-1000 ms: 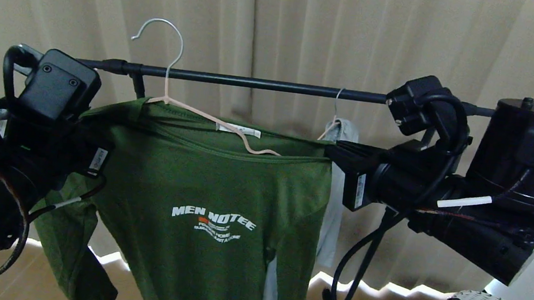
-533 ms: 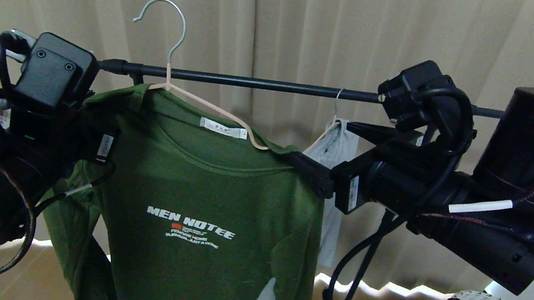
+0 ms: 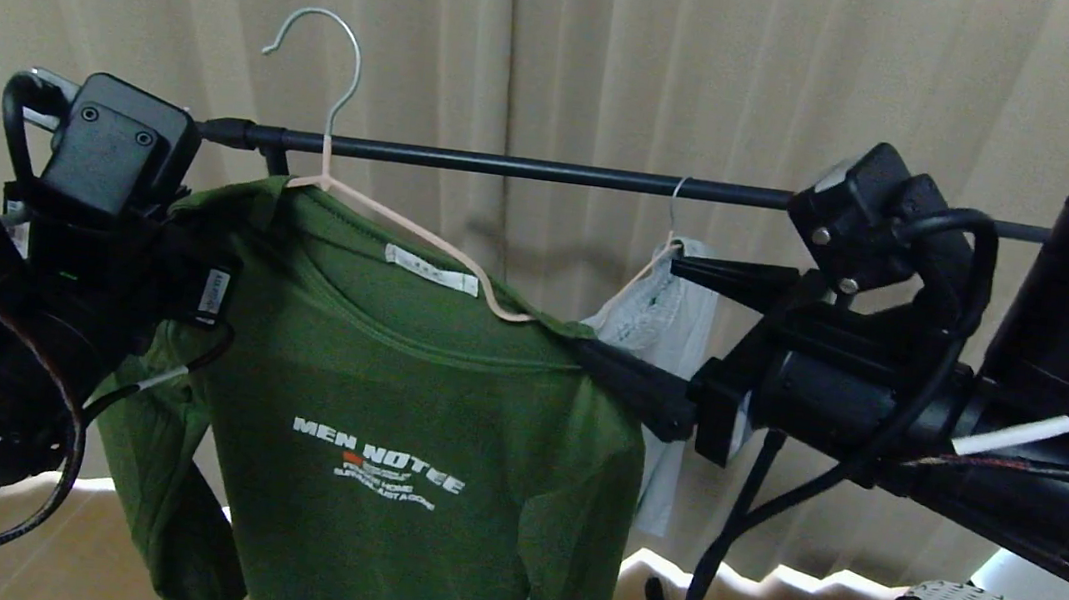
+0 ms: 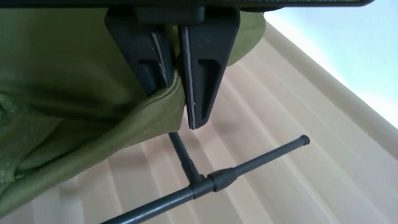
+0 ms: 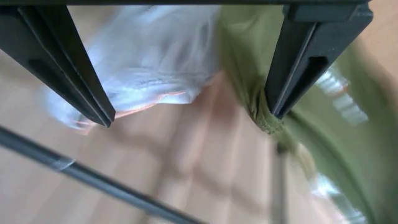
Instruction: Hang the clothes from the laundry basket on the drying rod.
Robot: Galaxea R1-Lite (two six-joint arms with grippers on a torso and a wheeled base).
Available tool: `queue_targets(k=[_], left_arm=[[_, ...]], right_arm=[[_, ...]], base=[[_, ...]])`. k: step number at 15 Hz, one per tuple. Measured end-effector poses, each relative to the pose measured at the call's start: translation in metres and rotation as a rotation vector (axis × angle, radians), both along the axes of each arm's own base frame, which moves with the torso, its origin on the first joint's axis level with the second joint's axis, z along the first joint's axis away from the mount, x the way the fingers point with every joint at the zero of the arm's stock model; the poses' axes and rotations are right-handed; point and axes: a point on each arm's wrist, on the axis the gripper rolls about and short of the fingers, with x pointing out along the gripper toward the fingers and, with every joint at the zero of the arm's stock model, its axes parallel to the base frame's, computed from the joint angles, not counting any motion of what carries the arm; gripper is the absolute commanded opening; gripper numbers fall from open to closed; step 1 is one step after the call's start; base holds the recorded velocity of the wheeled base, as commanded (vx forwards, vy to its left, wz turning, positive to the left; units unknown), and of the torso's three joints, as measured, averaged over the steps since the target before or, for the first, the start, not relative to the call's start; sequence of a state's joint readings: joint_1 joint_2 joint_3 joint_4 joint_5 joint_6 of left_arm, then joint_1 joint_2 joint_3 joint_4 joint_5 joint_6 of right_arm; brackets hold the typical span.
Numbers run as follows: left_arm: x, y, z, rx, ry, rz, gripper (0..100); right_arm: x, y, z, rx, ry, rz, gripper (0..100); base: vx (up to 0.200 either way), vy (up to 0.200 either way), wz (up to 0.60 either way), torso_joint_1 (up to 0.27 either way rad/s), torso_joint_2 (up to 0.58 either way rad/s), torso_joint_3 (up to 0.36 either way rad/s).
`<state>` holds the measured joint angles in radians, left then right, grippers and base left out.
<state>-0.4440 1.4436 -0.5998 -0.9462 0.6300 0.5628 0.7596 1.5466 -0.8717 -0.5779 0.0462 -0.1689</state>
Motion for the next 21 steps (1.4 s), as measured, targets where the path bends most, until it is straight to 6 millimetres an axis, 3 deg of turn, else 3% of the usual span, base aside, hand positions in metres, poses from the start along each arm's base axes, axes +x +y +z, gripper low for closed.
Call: queue_targets(k=[4,9,11,15,21], left_arm=[[0.001,-0.001,-0.001,0.003,0.004,-0.001,0],[0.001,-0.003,0.000,-0.005,-0.001,-0.008,0],[0.000,-0.007,0.001,-0.006,-0.003,-0.023,0],[0.001,-0.014,-0.001,-0.003,0.005,-0.048,0],[0.000,-0.021,-0.003,0.001,0.013,-0.077,0]], right_arm=[[-0.004,-0.011,0.004,0.029,-0.020,0.029,100],[0.000,-0.003,-0.001,0.003,-0.042,0.085,100],[0.011,0.006,-0.004,-0.041,-0.071,0.016,100],[0.028,0.047,0.000,-0.051,-0.116,-0.026,100],[0.048,0.074,-0.005,-0.055,-0.124,-0.112,100]], base=[[0.000,0.000,0.00,0.000,0.00,0.000],[0.000,0.000,0.00,0.000,0.00,0.000],[0.000,0.000,0.00,0.000,0.00,0.000],[0.000,0.000,0.00,0.000,0.00,0.000],[0.000,0.000,0.00,0.000,0.00,0.000]])
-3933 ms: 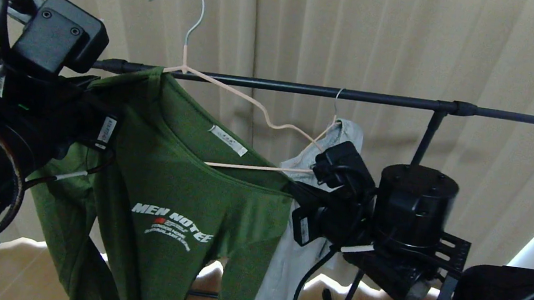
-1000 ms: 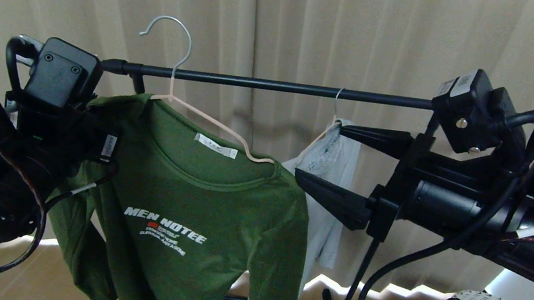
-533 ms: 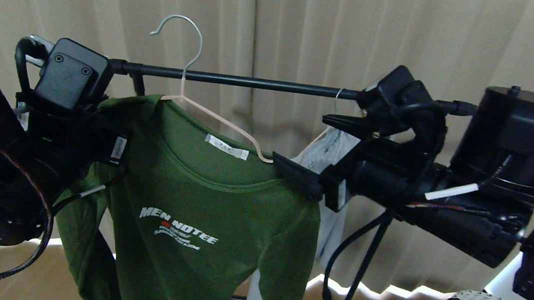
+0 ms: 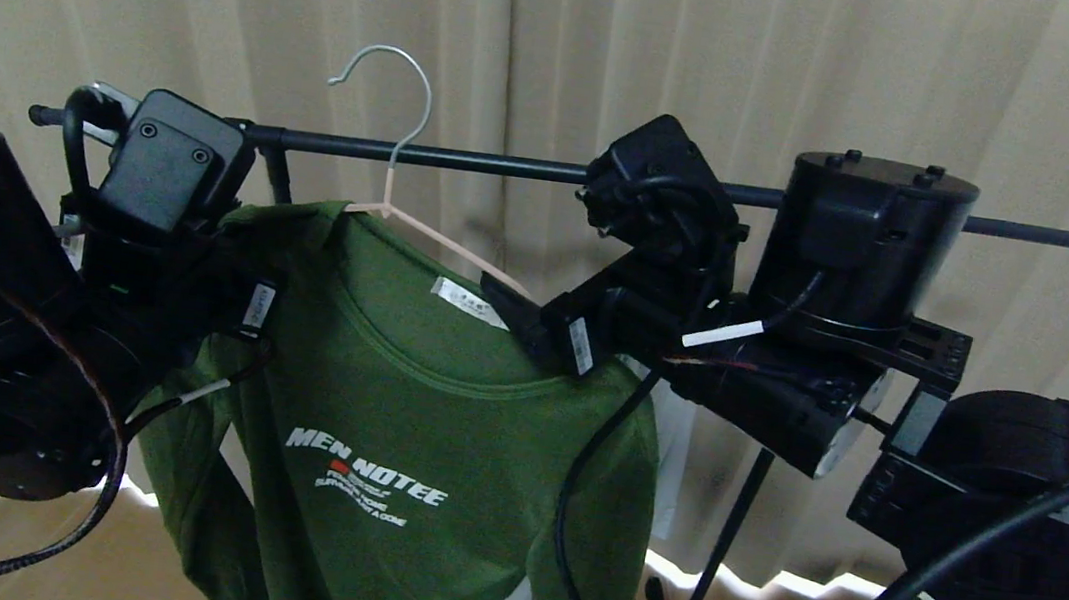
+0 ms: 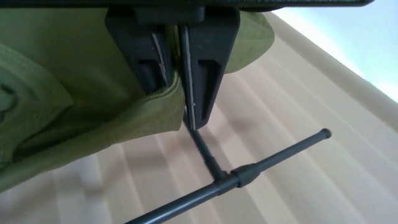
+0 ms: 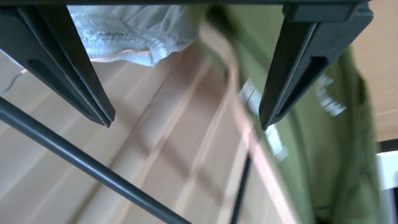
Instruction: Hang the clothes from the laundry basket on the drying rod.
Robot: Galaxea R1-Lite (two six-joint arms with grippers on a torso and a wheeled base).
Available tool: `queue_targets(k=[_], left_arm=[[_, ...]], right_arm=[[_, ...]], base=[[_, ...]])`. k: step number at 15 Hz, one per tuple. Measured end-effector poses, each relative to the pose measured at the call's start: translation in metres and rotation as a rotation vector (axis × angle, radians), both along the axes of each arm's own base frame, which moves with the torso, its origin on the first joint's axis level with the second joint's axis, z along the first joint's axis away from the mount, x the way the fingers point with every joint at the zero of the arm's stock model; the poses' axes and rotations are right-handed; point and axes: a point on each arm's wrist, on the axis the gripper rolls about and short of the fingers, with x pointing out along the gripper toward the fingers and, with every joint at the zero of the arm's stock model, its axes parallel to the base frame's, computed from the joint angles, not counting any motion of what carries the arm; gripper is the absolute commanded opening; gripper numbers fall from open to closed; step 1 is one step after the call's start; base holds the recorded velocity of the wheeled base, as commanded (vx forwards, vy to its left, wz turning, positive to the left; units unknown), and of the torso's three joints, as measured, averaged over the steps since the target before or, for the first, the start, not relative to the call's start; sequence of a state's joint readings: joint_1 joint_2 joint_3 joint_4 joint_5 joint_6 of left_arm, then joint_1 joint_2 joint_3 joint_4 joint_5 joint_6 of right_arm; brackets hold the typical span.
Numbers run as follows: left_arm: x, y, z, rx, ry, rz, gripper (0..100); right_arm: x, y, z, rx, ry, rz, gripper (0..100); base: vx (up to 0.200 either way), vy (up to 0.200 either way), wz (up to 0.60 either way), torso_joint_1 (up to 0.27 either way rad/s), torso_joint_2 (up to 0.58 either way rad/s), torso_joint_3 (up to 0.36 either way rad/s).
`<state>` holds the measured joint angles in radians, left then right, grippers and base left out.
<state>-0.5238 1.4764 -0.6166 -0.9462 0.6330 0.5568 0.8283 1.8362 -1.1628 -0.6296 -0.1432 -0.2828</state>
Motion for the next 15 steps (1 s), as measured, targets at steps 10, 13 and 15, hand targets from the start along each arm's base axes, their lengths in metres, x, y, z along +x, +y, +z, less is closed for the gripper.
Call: queue_targets(k=[10,13,15], left_arm=[[-0.001,-0.004,0.005,-0.016,-0.028,-0.018,0],[-0.002,-0.004,0.004,-0.018,-0.028,-0.021,0],[-0.002,-0.004,0.004,-0.022,-0.026,-0.022,0]], right_arm=[[0.006,0.015,-0.017,-0.042,0.016,-0.020,0],[0.006,0.016,-0.016,-0.038,0.013,-0.016,0],[0.006,0.016,-0.016,-0.038,0.013,-0.016,0]], base=[[0.000,0.000,0.00,0.000,0.00,0.000],[0.000,0.000,0.00,0.000,0.00,0.000],[0.000,0.000,0.00,0.000,0.00,0.000]])
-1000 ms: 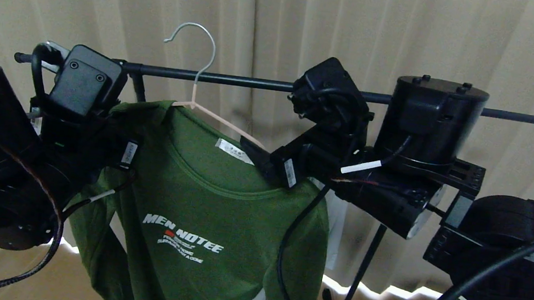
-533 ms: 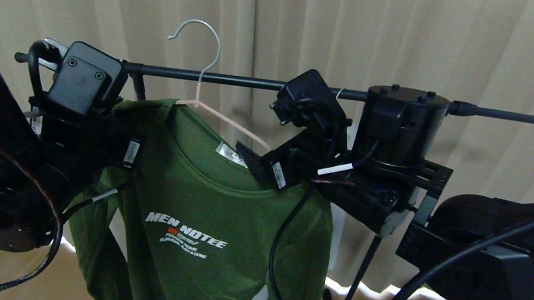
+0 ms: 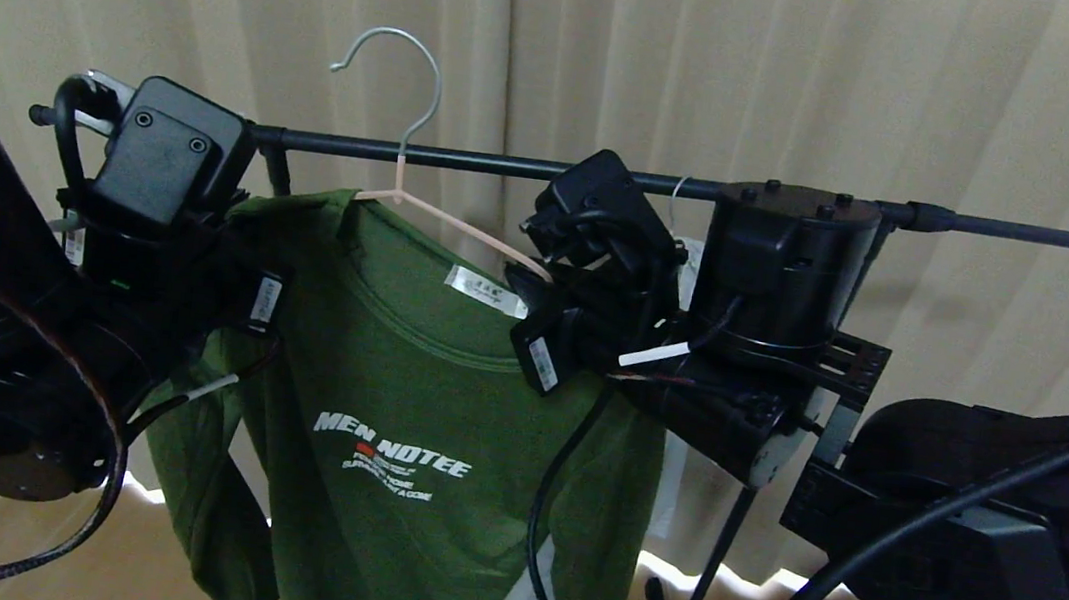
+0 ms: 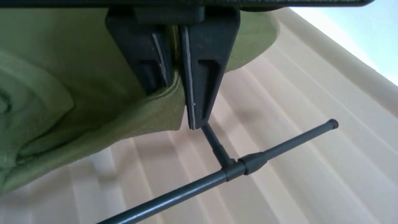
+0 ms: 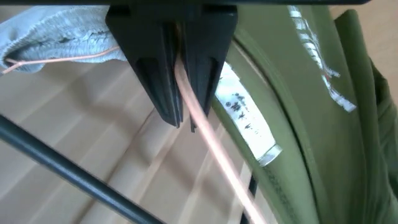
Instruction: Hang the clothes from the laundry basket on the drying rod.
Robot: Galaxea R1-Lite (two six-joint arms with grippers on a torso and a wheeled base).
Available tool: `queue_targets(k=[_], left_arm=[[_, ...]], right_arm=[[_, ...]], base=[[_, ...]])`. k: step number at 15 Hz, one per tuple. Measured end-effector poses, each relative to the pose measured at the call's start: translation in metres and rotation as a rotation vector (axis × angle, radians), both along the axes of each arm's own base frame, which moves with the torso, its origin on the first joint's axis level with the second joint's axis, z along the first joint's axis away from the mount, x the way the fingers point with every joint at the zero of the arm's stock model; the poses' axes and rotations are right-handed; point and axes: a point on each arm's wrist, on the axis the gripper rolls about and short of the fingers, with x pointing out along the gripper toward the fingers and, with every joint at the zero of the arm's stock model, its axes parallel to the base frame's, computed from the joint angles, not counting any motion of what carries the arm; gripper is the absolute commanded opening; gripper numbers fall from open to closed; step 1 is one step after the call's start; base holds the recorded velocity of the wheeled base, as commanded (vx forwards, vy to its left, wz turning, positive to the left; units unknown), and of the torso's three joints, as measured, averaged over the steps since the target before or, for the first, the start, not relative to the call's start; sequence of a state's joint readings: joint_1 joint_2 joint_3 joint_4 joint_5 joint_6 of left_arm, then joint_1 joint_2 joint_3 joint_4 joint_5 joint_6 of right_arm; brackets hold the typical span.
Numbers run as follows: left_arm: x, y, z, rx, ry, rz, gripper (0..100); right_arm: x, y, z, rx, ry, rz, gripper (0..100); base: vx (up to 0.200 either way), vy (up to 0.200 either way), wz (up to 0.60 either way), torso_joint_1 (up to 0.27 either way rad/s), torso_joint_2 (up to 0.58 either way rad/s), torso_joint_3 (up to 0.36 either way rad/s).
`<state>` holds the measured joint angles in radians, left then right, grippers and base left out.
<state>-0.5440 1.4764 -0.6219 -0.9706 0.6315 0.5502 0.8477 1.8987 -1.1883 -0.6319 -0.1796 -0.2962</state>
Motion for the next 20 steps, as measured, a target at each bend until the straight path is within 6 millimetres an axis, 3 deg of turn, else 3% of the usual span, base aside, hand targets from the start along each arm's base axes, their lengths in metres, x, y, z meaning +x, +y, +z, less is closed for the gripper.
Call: queue_targets(k=[3,4,10,16,20], left_arm=[[-0.001,0.000,-0.002,0.001,0.001,-0.003,0],[-0.001,0.000,-0.003,0.001,-0.001,-0.006,100],[-0.007,0.000,-0.006,-0.009,-0.024,-0.175,100],[-0.042,0.012,-0.013,-0.079,-0.028,-0.280,100],[-0.068,0.022,-0.028,-0.206,0.011,-0.331,100]], right_arm=[[0.000,0.000,0.000,0.000,0.001,0.000,0],[0.000,0.000,0.000,0.000,0.000,0.000,0],[0.000,-0.009,0.009,0.016,-0.013,-0.019,0],[0.016,-0.044,0.026,0.048,-0.045,-0.116,0],[0.009,-0.056,0.033,0.061,-0.055,-0.130,0]], base=[[0.000,0.000,0.00,0.000,0.00,0.000],[0.000,0.000,0.00,0.000,0.00,0.000],[0.000,0.000,0.00,0.000,0.00,0.000],[0.000,0.000,0.00,0.000,0.00,0.000],[0.000,0.000,0.00,0.000,0.00,0.000]])
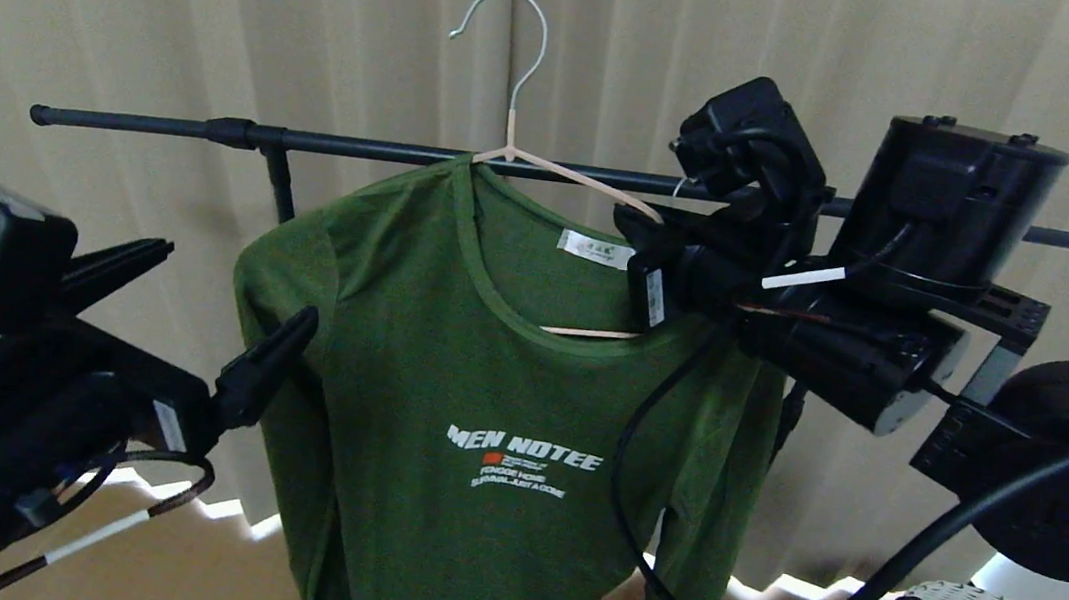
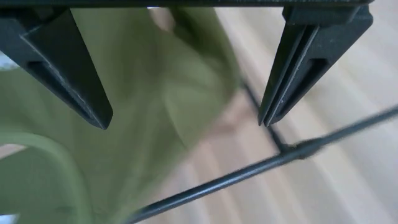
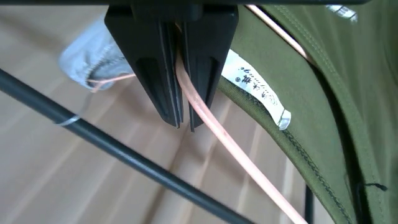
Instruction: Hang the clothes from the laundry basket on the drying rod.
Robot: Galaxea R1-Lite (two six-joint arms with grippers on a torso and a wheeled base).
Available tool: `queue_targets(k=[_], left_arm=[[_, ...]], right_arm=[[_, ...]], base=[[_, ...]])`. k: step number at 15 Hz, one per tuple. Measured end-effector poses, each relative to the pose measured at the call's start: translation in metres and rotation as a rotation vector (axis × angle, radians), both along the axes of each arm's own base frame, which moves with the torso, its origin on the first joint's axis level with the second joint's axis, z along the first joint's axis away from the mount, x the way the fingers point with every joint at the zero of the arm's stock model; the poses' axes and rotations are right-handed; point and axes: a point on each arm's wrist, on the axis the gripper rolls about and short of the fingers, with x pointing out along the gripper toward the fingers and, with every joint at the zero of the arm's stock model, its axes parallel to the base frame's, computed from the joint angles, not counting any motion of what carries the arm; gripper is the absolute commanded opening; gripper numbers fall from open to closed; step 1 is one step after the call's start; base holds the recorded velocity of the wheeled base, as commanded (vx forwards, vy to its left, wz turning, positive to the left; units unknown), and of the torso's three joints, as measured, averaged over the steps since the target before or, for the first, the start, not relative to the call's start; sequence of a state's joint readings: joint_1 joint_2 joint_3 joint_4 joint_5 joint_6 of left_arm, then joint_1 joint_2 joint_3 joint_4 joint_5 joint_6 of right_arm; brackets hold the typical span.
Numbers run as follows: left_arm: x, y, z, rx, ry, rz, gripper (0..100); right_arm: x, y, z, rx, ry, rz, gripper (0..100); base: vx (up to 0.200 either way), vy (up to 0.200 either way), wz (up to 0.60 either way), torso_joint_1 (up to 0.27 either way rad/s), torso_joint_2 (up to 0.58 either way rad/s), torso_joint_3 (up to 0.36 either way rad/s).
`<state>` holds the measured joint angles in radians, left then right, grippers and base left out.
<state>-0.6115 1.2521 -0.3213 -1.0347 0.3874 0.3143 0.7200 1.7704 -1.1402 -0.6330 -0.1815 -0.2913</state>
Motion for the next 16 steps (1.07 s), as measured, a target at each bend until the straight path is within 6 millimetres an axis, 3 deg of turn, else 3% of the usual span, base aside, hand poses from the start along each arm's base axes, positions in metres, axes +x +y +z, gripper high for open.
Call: queue_targets(k=[3,6,13,14,16], left_arm=[[-0.009,0.017,-0.032,-0.030,0.119,-0.028,100],[-0.012,0.034,-0.052,-0.010,0.193,-0.064,100],[-0.005,0.040,-0.062,0.003,0.251,-0.012,100],[-0.002,0.039,-0.063,0.006,0.260,-0.010,0],[0.003,0.038,-0.065,0.012,0.272,-0.007,0]], right_arm=[[-0.016,-0.014,0.005,0.005,-0.005,0.003,0],[-0.035,-0.031,0.006,0.013,-0.013,0.008,0],[-0.053,-0.046,0.008,0.047,-0.056,0.012,0],[-0.054,-0.047,0.009,0.050,-0.060,0.012,0],[-0.056,-0.049,0.011,0.054,-0.064,0.012,0]], base=[[0.000,0.000,0.00,0.000,0.00,0.000],[0.000,0.000,0.00,0.000,0.00,0.000],[0.000,0.000,0.00,0.000,0.00,0.000],[0.000,0.000,0.00,0.000,0.00,0.000],[0.000,0.000,0.00,0.000,0.00,0.000]])
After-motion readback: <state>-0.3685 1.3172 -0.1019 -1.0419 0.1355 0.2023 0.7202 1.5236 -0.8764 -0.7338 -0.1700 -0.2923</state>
